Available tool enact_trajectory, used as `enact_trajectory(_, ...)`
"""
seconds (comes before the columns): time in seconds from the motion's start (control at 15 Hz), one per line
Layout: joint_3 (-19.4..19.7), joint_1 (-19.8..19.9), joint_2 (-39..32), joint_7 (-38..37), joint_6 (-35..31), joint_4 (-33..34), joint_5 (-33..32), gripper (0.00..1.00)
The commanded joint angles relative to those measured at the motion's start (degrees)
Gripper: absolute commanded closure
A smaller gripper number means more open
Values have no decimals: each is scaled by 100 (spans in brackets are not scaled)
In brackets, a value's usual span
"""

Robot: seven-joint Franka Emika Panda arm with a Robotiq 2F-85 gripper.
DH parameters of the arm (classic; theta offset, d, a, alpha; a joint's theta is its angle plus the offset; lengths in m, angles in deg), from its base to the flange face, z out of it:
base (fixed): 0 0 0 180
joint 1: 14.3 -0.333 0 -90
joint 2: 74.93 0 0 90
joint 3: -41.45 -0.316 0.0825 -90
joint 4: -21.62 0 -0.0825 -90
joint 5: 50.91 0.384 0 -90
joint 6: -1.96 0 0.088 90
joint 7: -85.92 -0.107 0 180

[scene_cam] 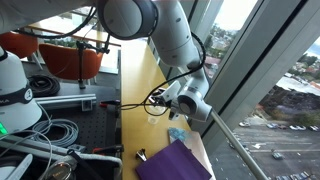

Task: Put the straw into the cup through the lid

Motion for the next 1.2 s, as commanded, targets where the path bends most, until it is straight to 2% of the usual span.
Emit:
enact_trajectory(0.0, 81, -132, -26, -178, 158, 166, -41, 100)
enact_trajectory(1.13, 262, -2, -65, -289, 254, 439, -139, 100)
